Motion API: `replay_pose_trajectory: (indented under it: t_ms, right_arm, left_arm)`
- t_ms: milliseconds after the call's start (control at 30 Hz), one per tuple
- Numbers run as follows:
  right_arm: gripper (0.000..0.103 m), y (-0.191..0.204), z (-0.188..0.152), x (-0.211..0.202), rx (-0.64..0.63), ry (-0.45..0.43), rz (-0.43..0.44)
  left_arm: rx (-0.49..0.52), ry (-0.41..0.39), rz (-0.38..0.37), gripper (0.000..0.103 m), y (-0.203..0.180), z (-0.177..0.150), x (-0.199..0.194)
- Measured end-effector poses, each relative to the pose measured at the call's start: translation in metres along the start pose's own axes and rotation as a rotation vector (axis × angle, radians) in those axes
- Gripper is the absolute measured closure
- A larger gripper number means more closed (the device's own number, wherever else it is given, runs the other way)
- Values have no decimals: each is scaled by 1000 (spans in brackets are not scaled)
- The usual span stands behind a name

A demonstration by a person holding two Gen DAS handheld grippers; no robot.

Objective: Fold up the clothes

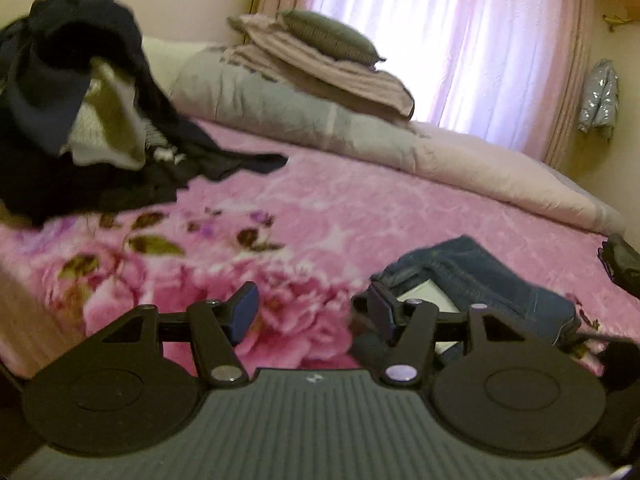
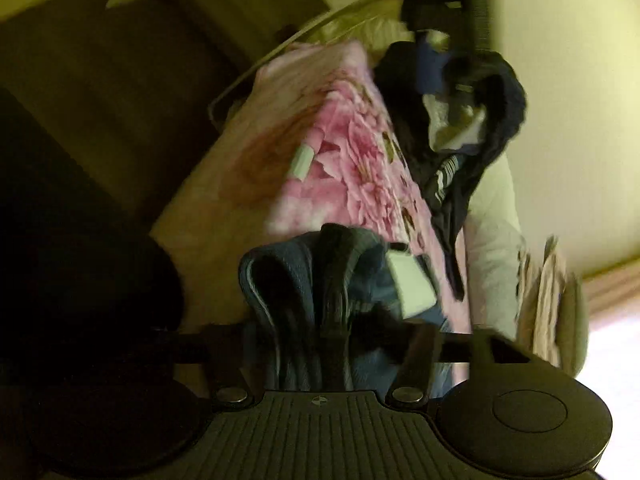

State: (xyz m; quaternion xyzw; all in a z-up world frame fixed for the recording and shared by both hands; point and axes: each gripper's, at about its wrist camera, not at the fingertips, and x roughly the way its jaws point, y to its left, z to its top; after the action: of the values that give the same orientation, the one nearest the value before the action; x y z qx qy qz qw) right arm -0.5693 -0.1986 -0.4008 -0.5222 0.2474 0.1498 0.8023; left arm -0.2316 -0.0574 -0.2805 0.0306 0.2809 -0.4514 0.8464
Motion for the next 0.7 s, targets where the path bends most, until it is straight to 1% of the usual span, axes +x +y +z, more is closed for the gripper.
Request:
replay_pose_trajectory:
  t_ms: [33, 100, 133, 167, 200, 233, 267, 300, 333, 367, 433, 500, 567, 633, 667, 700]
  right_arm:
    - [25, 1, -3, -7, 41, 16, -13]
    - [24, 0, -10, -23, 150, 57, -32]
    - [24, -3, -15, -31, 234, 78, -36]
    - [24, -10, -22, -39, 376, 98, -32]
    - [24, -19, -32, -48, 545, 113, -23]
    - [24, -32, -48, -55, 764, 114, -6]
    - [24, -43, -67, -61, 993, 96, 19]
    - [22, -52, -91, -66, 1255, 61, 49]
    - [10, -58, -112, -70, 1497, 21, 75]
    - [1, -59, -127, -70, 1680, -28, 89]
    - [1, -59, -145, -63, 1940, -141, 112]
    - [1, -61, -151, -48, 2090, -179, 108]
    - [1, -66, -152, -26, 2196, -151, 89]
    - [1, -68, -154, -6, 2306, -127, 83]
    - [1, -67, -158, 3, 2374, -103, 58]
    - [1, -66, -161, 6, 2437, -107, 8]
  left_arm:
    - [-1, 10, -10, 48, 0, -3, 3]
    - [31, 24, -48, 48, -6, -8, 14]
    - [54, 30, -70, 48, -11, -10, 20]
    - [77, 35, -92, 48, -17, -12, 27]
    - [101, 41, -114, 48, -22, -14, 33]
    - [133, 45, -136, 48, -30, -15, 38]
    - [164, 49, -158, 47, -37, -16, 43]
    - [194, 50, -175, 47, -44, -16, 48]
    - [222, 48, -193, 47, -50, -16, 53]
    - [249, 46, -209, 45, -55, -15, 58]
    - [300, 44, -216, 44, -64, -10, 70]
    - [341, 41, -226, 43, -71, -6, 83]
    - [368, 42, -234, 43, -75, 0, 98]
    - [389, 53, -220, 43, -77, 6, 114]
    - [398, 55, -217, 43, -77, 11, 123]
    - [396, 60, -218, 43, -77, 14, 129]
